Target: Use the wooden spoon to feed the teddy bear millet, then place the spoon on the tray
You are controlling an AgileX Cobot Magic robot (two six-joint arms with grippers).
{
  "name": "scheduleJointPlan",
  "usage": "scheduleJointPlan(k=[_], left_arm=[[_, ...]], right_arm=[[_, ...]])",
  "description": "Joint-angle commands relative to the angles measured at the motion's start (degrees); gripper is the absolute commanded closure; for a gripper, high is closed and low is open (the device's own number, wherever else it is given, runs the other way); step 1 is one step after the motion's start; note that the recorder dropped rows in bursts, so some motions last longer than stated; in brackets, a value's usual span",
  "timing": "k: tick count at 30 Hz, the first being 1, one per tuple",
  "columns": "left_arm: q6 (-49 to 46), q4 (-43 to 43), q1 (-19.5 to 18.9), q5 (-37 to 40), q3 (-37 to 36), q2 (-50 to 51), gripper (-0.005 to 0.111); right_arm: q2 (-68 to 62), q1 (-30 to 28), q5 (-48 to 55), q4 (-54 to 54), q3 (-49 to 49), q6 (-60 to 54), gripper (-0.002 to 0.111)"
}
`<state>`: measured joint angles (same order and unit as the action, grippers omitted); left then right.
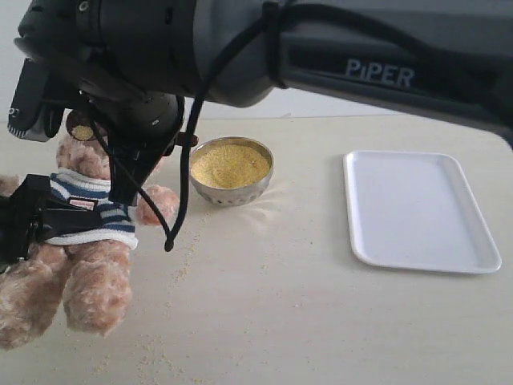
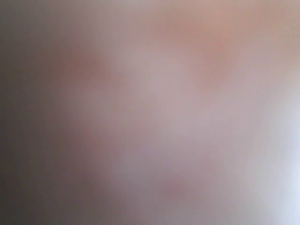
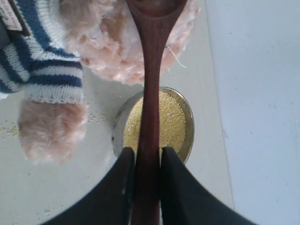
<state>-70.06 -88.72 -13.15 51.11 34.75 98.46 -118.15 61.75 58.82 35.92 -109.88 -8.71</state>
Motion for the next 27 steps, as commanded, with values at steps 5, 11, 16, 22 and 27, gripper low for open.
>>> scheduleJointPlan(k=[5, 11, 16, 22, 27], left_arm=[[-0.3, -0.8, 0.4, 1.3, 0.3, 0.1, 0.102], [-0.3, -0.7, 0.4, 1.3, 0.3, 0.1, 0.102], [-0.3, -0.6, 0.4, 1.3, 0.3, 0.1, 0.102], [-0.3, -0.7, 0.4, 1.3, 0.3, 0.1, 0.102], [-0.3, -0.7, 0.4, 1.3, 0.3, 0.1, 0.102]], right_arm=[[0.2, 0.0, 2.8, 3.3, 0.1, 2.2, 0.108], [-0.3, 0.1, 4.9, 3.5, 0.1, 1.4, 0.108], [-0.3, 0.2, 5.3, 3.6, 0.1, 1.3, 0.108], [-0.3, 0.2, 5.7, 3.6, 0.1, 2.6, 0.108], [-0.4, 0.2, 4.9, 4.1, 0.1, 2.9, 0.108]])
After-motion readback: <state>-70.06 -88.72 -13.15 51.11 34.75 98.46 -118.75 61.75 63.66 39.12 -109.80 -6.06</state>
